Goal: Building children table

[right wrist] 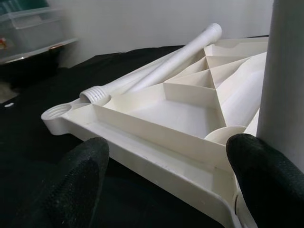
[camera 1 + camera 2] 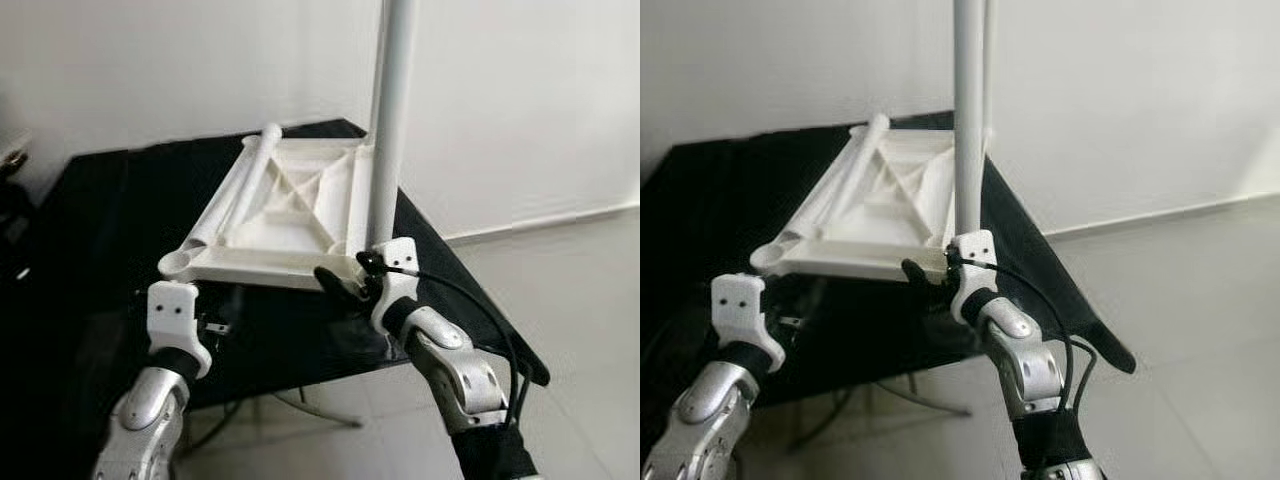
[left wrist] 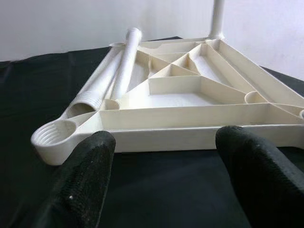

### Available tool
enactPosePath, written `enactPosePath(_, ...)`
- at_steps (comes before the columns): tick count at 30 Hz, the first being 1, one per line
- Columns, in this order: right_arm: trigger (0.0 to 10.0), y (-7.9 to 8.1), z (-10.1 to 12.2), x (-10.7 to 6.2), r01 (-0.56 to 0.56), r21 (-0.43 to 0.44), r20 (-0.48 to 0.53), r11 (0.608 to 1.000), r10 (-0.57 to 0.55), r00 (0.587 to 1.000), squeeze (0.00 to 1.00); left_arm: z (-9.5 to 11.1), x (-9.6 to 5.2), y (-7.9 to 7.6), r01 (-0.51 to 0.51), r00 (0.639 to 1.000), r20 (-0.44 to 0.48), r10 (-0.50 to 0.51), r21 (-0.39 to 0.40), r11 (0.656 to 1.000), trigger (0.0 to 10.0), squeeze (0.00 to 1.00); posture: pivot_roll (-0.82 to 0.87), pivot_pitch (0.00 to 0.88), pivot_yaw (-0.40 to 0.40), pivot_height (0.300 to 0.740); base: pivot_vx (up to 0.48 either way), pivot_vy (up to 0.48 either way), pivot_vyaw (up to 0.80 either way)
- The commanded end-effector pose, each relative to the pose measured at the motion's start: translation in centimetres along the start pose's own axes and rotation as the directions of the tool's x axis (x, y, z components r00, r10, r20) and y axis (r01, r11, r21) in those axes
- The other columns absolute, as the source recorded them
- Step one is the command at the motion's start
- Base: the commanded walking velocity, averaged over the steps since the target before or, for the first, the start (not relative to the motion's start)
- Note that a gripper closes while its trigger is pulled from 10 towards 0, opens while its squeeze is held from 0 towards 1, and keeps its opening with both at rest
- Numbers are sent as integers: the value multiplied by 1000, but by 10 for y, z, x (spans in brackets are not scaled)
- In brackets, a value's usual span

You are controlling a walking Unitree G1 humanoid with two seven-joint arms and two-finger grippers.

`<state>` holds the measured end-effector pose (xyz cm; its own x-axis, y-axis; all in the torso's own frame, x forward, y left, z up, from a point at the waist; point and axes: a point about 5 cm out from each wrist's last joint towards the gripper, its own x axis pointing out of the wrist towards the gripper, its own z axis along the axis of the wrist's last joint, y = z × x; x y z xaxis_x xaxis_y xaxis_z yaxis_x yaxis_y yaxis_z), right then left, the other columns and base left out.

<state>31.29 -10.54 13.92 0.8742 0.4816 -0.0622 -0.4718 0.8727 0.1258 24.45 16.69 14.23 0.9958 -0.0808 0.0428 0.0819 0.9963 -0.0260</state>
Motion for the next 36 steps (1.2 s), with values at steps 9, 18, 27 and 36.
enactPosePath(9,10000,2,6,10,-69,-101,-77,993,61,995,0,1,-3,7,-26,1000,-7,26,-4,1000,10000,0,2,0,45,740,0,0,0)
enactPosePath(18,10000,7,25,33,-339,-547,-226,765,255,940,0,6,-10,9,-61,998,1,61,-11,998,10000,0,35,57,31,740,0,0,0)
enactPosePath(27,10000,3,37,69,-443,-676,-416,588,192,889,0,11,-22,10,-86,996,-5,86,-9,996,10000,0,61,120,22,740,0,0,0)
enactPosePath(36,10000,7,52,83,-529,-536,-515,658,241,822,0,15,-36,1,-68,997,-26,68,-22,997,10000,0,93,213,-4,740,0,0,0)
